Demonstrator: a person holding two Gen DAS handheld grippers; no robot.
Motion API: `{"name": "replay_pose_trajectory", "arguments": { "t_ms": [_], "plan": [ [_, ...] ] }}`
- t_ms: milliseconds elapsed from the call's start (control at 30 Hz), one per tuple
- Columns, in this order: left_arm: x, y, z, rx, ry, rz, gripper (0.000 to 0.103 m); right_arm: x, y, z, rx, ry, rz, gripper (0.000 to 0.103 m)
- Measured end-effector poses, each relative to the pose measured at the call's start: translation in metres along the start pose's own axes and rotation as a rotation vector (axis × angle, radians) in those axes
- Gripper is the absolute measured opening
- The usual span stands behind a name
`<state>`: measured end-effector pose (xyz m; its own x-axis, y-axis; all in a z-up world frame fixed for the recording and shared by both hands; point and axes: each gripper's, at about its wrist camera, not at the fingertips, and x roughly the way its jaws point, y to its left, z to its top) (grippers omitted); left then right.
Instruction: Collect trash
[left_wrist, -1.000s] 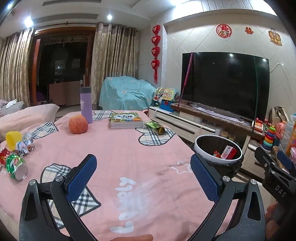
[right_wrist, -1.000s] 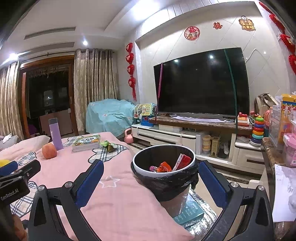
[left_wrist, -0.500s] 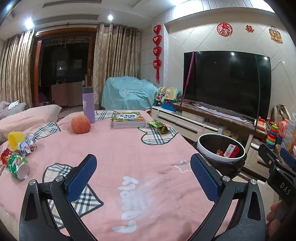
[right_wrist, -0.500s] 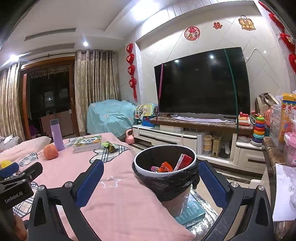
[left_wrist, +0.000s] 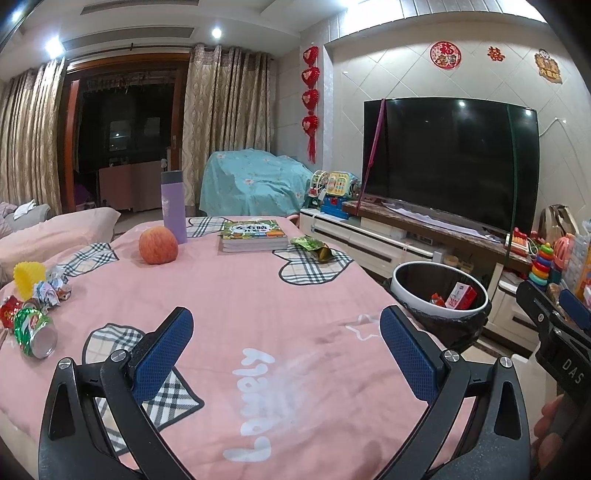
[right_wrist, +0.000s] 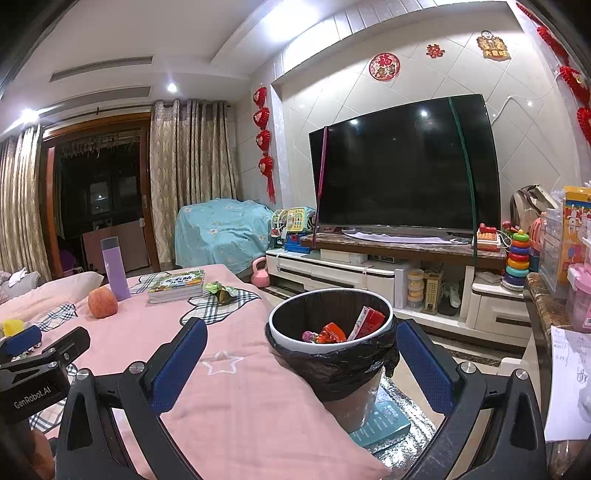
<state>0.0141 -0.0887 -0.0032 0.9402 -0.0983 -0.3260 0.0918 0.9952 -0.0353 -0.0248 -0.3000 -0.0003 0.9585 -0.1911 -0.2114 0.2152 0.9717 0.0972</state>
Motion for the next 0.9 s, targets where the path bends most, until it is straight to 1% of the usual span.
{"name": "replay_pose_trajectory", "arguments": {
  "t_ms": [900],
  "plan": [
    [0.0021, -0.0015, -0.0028, 0.007, 0.003, -0.003, 0.103, -0.0025, 0.0040, 0.0009, 0.001, -0.007, 0.004, 0.103]
  ]
}}
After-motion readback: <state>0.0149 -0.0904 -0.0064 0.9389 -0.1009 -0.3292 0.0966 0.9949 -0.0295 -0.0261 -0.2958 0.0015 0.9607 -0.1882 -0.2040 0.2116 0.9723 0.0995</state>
